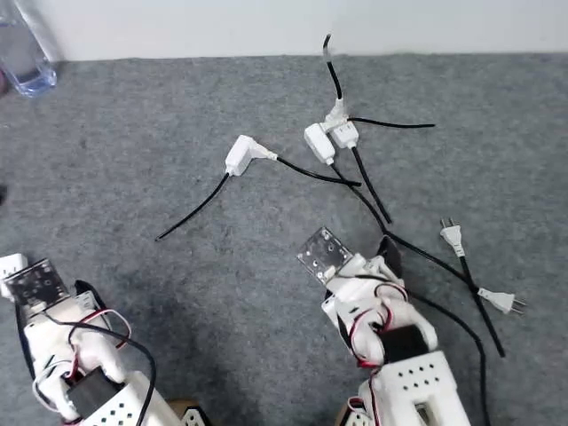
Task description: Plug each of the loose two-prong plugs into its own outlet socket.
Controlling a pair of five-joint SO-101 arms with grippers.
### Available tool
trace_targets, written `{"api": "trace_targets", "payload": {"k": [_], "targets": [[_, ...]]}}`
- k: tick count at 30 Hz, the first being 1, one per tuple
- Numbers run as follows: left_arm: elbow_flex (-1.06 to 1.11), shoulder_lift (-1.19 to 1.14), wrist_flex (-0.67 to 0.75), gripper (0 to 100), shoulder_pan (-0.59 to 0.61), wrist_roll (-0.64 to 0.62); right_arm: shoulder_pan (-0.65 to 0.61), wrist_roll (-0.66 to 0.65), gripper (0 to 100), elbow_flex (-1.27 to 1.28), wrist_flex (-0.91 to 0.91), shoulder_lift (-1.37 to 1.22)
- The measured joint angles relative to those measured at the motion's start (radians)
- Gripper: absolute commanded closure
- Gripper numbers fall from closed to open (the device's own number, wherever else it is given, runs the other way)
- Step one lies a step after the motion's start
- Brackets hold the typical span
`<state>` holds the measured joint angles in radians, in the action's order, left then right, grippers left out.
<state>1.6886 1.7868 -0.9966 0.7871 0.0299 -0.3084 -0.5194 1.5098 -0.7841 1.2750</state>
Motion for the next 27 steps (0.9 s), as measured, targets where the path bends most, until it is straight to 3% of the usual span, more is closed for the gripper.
{"api": "trace_targets", "payload": {"k": [5, 14, 27], "targets": [[0.0, 0.0, 0.058, 83, 0.0, 0.133, -0.003, 0.0, 61.2, 0.146, 0.087, 0.129], [-0.041, 0.0, 0.084, 83, 0.057, 0.146, -0.003, 0.0, 61.2, 0.166, 0.035, 0.316], [-0.689, 0.011, 0.097, 83, 0.141, -0.005, -0.003, 0.0, 61.2, 0.166, 0.015, 0.334]]}}
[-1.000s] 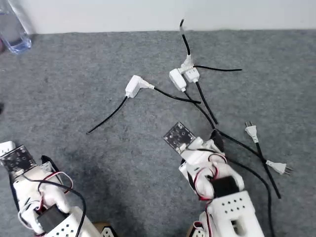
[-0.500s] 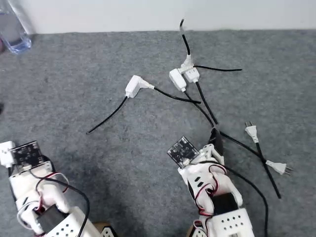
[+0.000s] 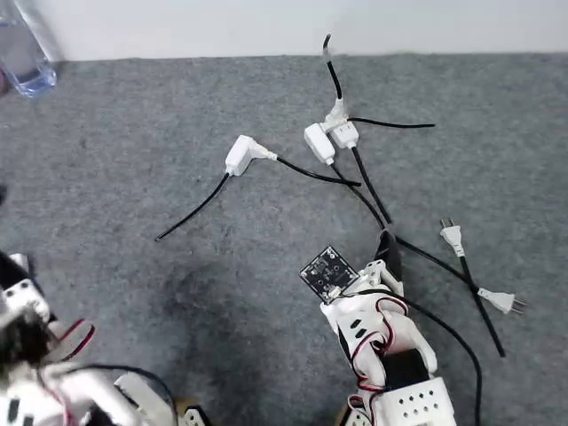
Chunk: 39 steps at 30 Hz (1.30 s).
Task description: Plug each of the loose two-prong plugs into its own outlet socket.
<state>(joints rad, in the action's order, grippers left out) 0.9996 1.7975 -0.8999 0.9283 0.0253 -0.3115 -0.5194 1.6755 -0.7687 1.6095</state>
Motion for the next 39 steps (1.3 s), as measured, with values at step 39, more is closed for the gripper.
{"api": "trace_targets", "payload": {"k": [39], "targets": [[-1.211, -1.777, -0.465, 83, 0.166, 0.48, 0.0, 0.0, 61.2, 0.0, -0.015, 0.0]]}}
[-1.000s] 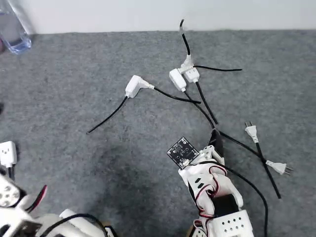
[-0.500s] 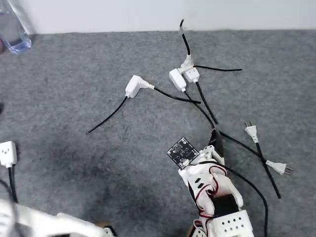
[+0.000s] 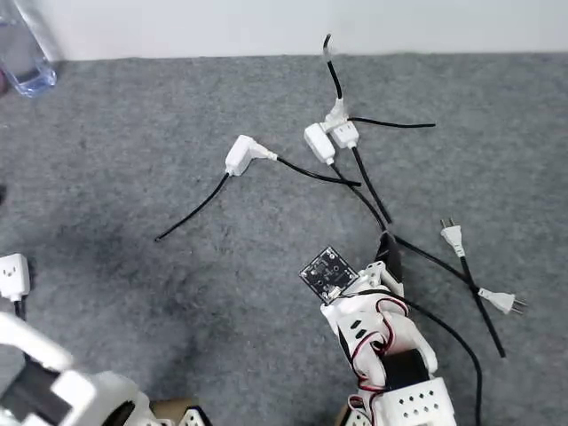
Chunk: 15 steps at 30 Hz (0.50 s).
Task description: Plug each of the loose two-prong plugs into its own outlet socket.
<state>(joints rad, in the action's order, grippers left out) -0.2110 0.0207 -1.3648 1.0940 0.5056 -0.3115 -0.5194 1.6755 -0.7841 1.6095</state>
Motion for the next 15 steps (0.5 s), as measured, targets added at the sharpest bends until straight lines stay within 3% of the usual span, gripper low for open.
{"api": "trace_targets", "payload": {"k": [7, 15], "targets": [[-0.259, -0.304, -0.281, 83, -0.003, 0.204, 0.0, 0.0, 61.2, 0.0, 0.0, 0.0], [-0.402, -0.635, -0.315, 83, -0.003, 0.239, 0.0, 0.0, 61.2, 0.0, 0.0, 0.0]]}}
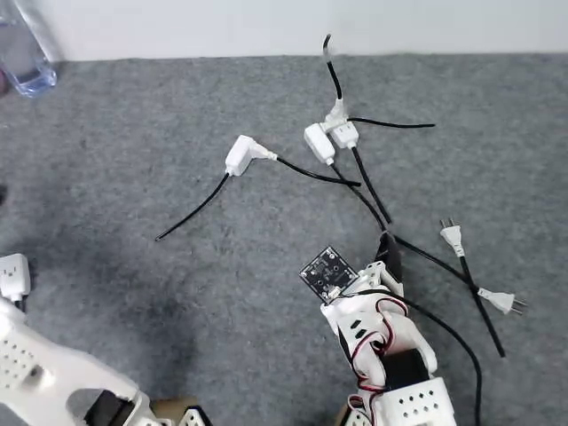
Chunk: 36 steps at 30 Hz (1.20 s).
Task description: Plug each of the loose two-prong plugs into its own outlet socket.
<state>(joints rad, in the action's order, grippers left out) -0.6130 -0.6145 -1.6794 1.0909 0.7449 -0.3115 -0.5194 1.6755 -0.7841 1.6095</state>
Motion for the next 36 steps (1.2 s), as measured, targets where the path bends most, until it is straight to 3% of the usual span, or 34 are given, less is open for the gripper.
{"api": "trace_targets", "payload": {"k": [7, 20, 26, 36], "targets": [[-0.097, -0.16, 0.0, 83, -0.015, 0.114, 0.0, 0.0, 61.2, 0.0, 0.0, 0.0], [-0.39, -0.427, 0.0, 83, -0.025, 0.12, 0.0, 0.0, 61.2, 0.0, 0.0, 0.0], [-0.442, -0.457, -0.032, 99, -0.025, 0.121, 0.0, 0.0, 61.2, 0.0, 0.0, 0.0], [-0.571, -0.457, -0.048, 99, -0.025, 0.121, 0.0, 0.0, 61.2, 0.0, 0.0, 0.0]]}}
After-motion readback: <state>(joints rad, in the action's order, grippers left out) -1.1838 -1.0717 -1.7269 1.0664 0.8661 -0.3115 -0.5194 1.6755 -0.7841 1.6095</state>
